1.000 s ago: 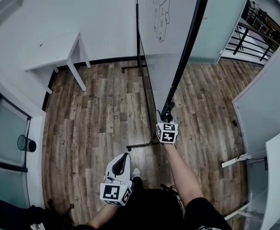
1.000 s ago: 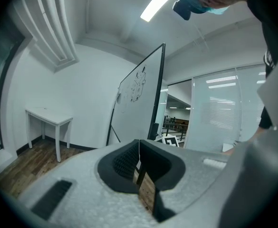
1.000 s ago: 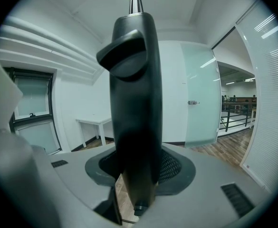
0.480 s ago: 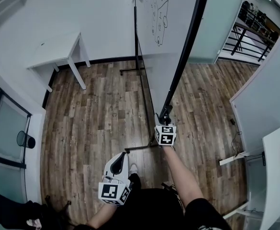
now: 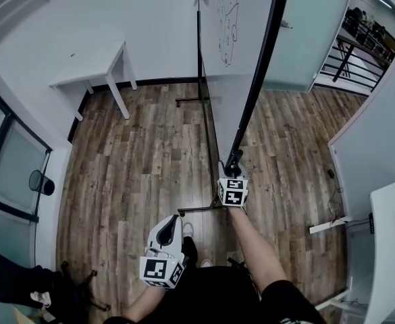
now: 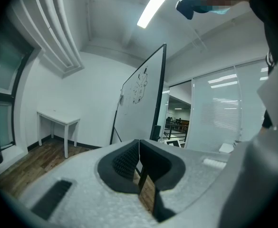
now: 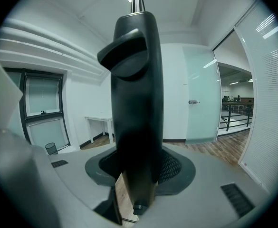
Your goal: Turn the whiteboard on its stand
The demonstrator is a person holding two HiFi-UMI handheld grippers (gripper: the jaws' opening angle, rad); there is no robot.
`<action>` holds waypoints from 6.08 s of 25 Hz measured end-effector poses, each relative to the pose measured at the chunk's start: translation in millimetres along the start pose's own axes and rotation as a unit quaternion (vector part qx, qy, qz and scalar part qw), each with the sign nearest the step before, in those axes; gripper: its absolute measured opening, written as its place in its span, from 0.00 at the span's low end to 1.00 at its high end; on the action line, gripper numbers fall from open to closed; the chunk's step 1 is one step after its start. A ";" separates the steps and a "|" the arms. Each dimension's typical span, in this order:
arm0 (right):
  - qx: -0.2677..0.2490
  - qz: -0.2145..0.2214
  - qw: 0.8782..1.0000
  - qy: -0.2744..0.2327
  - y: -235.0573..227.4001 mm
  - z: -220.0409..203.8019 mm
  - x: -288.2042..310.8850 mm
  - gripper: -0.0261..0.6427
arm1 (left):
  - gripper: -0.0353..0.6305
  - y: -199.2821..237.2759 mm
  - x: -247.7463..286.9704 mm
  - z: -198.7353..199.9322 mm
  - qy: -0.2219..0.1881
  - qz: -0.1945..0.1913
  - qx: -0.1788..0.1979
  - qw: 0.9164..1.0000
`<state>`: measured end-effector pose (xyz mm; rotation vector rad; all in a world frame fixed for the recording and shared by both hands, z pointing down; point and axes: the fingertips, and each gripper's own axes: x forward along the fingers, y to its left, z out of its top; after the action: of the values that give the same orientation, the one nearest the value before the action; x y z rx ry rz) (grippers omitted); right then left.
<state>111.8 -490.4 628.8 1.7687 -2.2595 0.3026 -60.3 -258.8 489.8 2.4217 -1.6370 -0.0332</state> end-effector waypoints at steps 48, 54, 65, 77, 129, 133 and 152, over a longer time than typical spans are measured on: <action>-0.010 0.009 1.000 0.020 51.6 -57.8 -153.8 0.29 | 0.08 -54.6 -150.0 -4.7 -0.010 -0.013 0.011 1.000; -0.010 0.016 1.000 0.012 86.6 -61.1 -164.7 0.29 | 0.08 -51.8 -172.9 -4.2 -0.011 -0.009 0.011 1.000; -0.012 0.017 1.000 0.016 119.7 -73.2 -202.7 0.29 | 0.08 -45.6 -217.2 -8.3 -0.014 -0.006 -0.002 1.000; -0.011 0.034 0.999 0.020 162.3 -99.9 -278.8 0.30 | 0.08 -51.1 -254.9 -30.5 0.006 -0.020 -0.021 1.000; -0.017 0.093 0.995 0.018 217.2 -180.9 -513.8 0.30 | 0.08 -159.8 -415.8 -73.0 -0.009 0.016 -0.024 1.000; -0.018 0.094 0.995 0.019 218.9 -183.7 -525.0 0.30 | 0.08 -162.7 -417.8 -73.6 -0.009 0.015 -0.023 1.000; -0.021 0.107 0.994 0.022 231.7 -197.2 -567.4 0.30 | 0.08 -170.7 -427.9 -75.0 -0.013 0.016 -0.023 1.000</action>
<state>30.5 148.2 629.5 1.4873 -2.4081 0.3296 -56.2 207.9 486.4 2.3702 -1.6661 -0.0970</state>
